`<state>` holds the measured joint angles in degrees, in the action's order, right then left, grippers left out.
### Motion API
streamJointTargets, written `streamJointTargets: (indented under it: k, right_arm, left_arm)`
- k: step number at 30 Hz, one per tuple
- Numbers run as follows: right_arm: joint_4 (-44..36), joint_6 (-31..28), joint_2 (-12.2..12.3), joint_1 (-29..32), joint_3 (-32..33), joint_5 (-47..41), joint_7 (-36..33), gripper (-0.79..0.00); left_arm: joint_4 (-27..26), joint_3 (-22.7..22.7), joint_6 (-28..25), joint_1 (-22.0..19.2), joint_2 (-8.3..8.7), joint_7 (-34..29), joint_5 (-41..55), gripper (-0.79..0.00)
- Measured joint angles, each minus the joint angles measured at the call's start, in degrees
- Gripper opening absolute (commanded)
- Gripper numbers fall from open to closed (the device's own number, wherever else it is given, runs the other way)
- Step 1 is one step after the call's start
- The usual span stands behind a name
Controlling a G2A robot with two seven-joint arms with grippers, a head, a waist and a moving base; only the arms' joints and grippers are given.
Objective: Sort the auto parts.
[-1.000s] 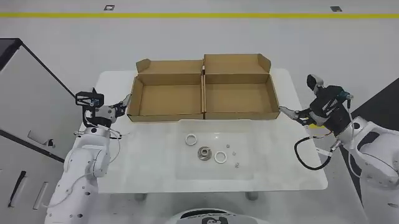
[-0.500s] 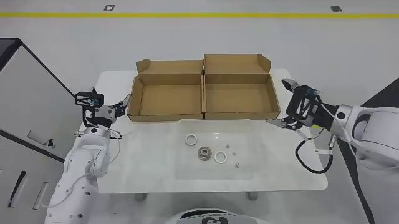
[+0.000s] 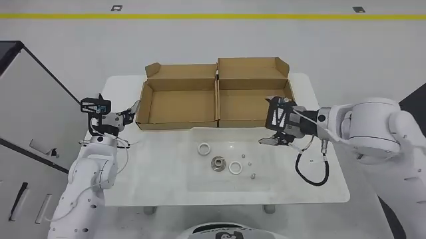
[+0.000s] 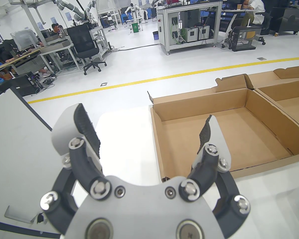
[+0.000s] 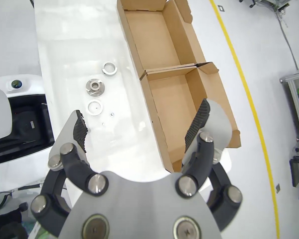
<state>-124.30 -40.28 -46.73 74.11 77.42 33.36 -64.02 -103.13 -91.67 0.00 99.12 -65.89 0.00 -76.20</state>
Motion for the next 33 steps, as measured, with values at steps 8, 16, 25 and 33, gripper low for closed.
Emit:
streamJointTargets:
  k: [8,16,25,33]
  right_arm:
    - [2.3,2.0,4.3,-7.6,-10.1,-4.3,-2.0,0.000]
    - [5.0,2.5,7.0,-12.1,-19.8,-5.5,-2.5,0.000]
    - [8.4,1.8,7.9,-15.7,-28.3,-4.3,-1.8,0.000]
    - [10.9,1.5,7.8,-17.0,-33.8,-3.5,-1.5,0.000]
  left_arm:
    - [0.0,0.0,0.0,0.0,0.00,0.0,0.0,0.000]
    - [0.0,0.0,0.0,0.0,0.00,0.0,0.0,0.000]
    - [0.0,0.0,0.0,0.0,0.00,0.0,0.0,0.000]
    - [0.0,0.0,0.0,0.0,0.00,0.0,0.0,0.000]
